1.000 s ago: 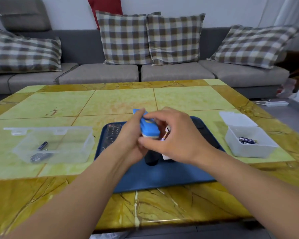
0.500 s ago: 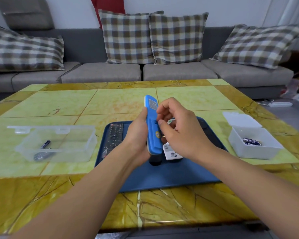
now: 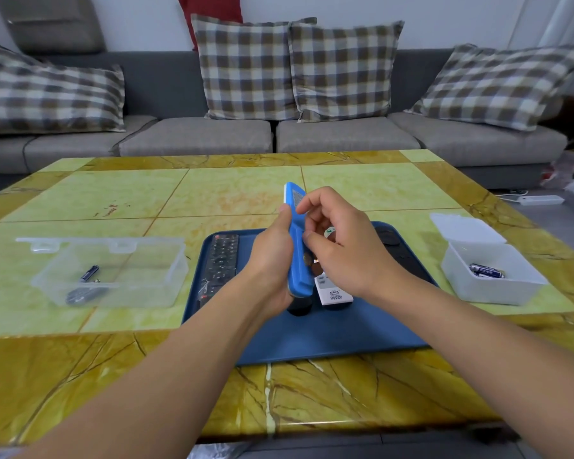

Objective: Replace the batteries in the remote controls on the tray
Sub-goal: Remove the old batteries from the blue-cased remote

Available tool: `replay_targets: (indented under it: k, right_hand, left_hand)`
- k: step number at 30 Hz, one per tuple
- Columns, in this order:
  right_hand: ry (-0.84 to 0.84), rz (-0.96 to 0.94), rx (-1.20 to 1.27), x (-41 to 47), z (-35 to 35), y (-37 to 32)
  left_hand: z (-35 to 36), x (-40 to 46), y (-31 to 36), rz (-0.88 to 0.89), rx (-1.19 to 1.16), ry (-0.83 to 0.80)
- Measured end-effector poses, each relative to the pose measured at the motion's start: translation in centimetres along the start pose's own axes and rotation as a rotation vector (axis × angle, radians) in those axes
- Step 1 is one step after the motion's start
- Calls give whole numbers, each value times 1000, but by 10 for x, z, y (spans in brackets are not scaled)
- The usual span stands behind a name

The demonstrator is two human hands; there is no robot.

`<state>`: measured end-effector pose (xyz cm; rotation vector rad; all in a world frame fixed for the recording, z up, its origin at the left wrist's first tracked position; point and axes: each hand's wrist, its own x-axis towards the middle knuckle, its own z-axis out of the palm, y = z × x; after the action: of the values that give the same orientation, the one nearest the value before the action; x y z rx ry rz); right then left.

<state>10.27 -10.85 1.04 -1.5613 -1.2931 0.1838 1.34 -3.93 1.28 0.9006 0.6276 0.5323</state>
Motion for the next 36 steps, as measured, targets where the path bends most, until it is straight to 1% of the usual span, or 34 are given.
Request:
replay_targets:
  k: [5, 9, 11, 15, 16, 18, 19, 20, 21, 23, 26, 30, 32, 33, 34, 35, 36]
  right_hand:
    - [-40, 26, -13, 0, -3, -1]
    - [-19, 64, -4, 2, -9, 3]
    - [-39, 172, 142, 2, -13, 4]
    - [-88, 415, 619, 1, -23, 3]
    - [-69, 453, 707, 3, -27, 4]
    - [46, 545, 807, 10, -39, 12]
    - [117, 604, 788, 13, -46, 19]
    - [175, 660, 701, 15, -51, 28]
    - [199, 704, 562, 15, -55, 38]
    - [152, 757, 327, 12, -58, 54]
    - [66, 751, 206, 9, -52, 65]
    - [25, 585, -131, 11, -50, 74]
    - [-44, 446, -326, 9, -49, 75]
    - [-41, 368, -399, 8, -49, 74]
    - [10, 289, -436, 8, -48, 70]
    - [101, 212, -425, 8, -47, 61]
    - [205, 138, -363, 9, -45, 49]
  left_hand:
    - [2, 3, -5, -28, -51, 51]
    - [-2, 6, 2, -94, -112, -2]
    - [-3, 7, 6, -131, -153, -28]
    - [-4, 8, 8, -161, -154, -80]
    - [-4, 8, 7, -160, -159, -92]
    - [-8, 8, 9, -150, -162, -77]
    - [-10, 8, 9, -142, -163, -67]
    - [-12, 8, 10, -136, -165, -68]
    - [-14, 7, 11, -126, -163, -69]
    - [-17, 6, 10, -104, -150, -76]
    - [-17, 6, 9, -96, -106, -81]
    - [-17, 10, 6, -94, -28, -65]
    - [-18, 13, 5, -69, 27, -50]
    - [-18, 14, 5, -61, 42, -47]
    - [-20, 14, 5, -62, 45, -49]
    - [-20, 14, 6, -68, 38, -56]
    - [-20, 14, 7, -73, 31, -60]
